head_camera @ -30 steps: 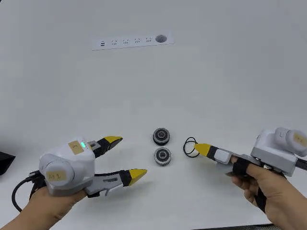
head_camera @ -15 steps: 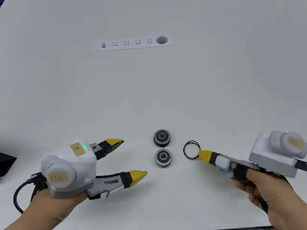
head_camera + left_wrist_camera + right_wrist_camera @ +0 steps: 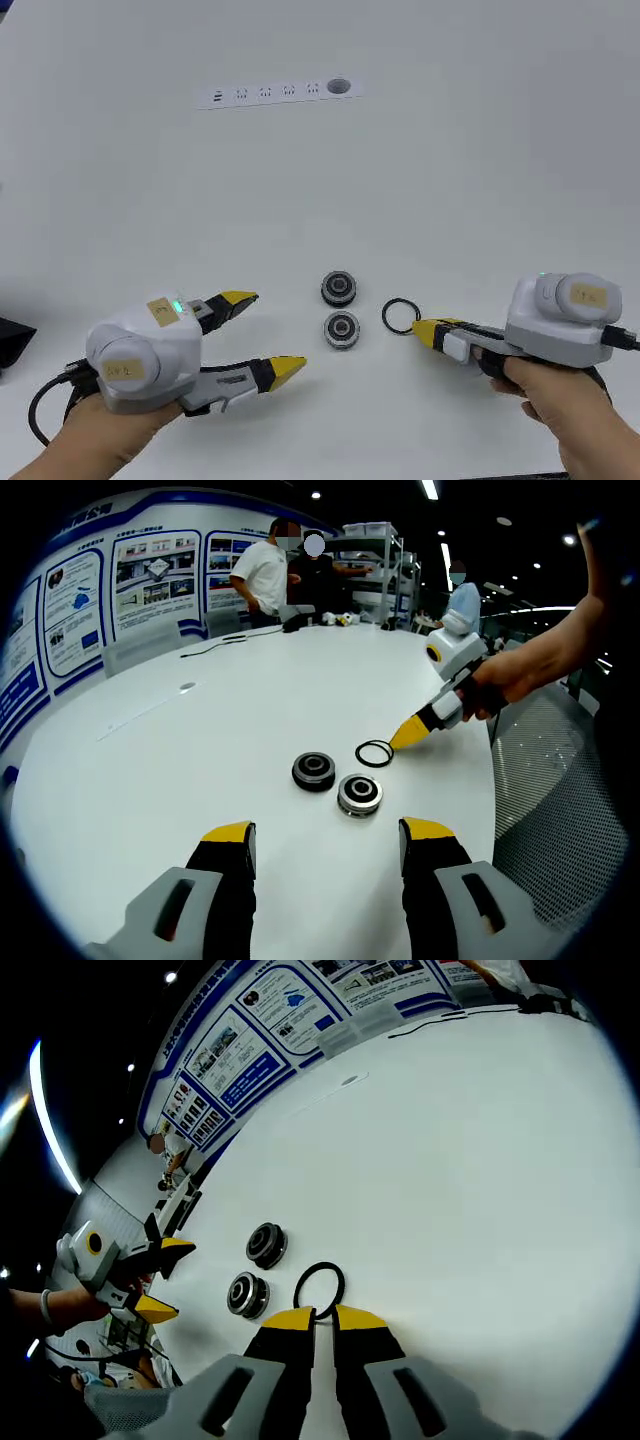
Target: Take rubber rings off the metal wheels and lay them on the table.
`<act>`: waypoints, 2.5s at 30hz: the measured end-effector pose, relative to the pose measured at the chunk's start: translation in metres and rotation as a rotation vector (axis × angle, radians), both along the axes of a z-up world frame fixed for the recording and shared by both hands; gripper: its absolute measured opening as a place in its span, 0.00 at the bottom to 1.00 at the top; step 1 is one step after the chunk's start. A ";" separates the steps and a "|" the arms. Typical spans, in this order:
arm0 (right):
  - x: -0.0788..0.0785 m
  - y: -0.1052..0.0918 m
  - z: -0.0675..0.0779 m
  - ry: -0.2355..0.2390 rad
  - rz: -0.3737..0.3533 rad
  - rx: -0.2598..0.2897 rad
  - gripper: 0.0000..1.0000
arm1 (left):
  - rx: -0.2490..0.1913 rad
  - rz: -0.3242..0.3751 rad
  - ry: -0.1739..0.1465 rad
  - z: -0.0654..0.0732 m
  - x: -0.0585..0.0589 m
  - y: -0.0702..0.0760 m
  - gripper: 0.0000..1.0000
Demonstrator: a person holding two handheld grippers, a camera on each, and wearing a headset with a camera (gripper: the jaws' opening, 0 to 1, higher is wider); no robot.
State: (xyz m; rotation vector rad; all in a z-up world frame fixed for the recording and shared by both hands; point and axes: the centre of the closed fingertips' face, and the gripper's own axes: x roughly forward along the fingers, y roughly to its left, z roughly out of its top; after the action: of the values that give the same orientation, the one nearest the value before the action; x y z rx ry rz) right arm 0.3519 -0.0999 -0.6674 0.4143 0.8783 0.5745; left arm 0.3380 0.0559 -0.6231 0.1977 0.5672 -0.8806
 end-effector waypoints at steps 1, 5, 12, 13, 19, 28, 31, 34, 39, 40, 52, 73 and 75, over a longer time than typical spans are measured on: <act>-0.001 0.000 0.000 -0.009 0.007 -0.009 0.09 | 0.001 0.000 -0.001 0.000 0.000 0.000 0.59; 0.000 0.000 0.003 -0.031 0.022 -0.021 0.13 | -0.001 -0.001 -0.002 0.000 0.002 0.000 0.59; 0.003 0.000 0.008 -0.064 0.043 -0.050 0.21 | -0.001 0.001 -0.006 0.001 0.004 -0.001 0.59; 0.003 0.000 0.009 -0.067 0.045 -0.047 0.21 | -0.002 0.002 -0.007 0.002 0.005 -0.001 0.59; 0.004 0.006 0.019 -0.104 0.066 -0.041 0.25 | 0.003 0.018 -0.015 0.004 0.010 0.003 0.59; 0.001 0.020 0.030 -0.139 0.106 -0.014 0.32 | 0.003 0.038 -0.024 0.007 0.019 0.006 0.54; 0.000 0.023 0.031 -0.144 0.116 -0.008 0.32 | 0.010 0.037 -0.029 0.008 0.021 0.006 0.52; -0.001 0.025 0.032 -0.144 0.122 -0.004 0.32 | 0.013 0.032 -0.035 0.009 0.023 0.004 0.50; -0.001 0.029 0.034 -0.149 0.124 0.009 0.32 | 0.020 0.025 -0.042 0.011 0.027 0.002 0.47; -0.001 0.029 0.035 -0.150 0.123 0.010 0.32 | 0.021 0.022 -0.042 0.011 0.027 0.001 0.46; -0.001 0.036 0.038 -0.153 0.133 0.026 0.31 | 0.043 -0.021 -0.059 0.014 0.039 -0.014 0.35; -0.001 0.041 0.037 -0.146 0.139 0.041 0.31 | 0.141 -0.152 -0.051 0.001 0.053 -0.049 0.23; 0.000 0.042 0.036 -0.145 0.138 0.042 0.31 | 0.149 -0.170 -0.048 -0.001 0.053 -0.052 0.22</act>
State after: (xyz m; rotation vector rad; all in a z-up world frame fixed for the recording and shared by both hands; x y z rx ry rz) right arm 0.3519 -0.0583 -0.6309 0.3473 0.7602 0.7422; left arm 0.3905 0.0041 -0.6238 0.4061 0.5776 -0.9956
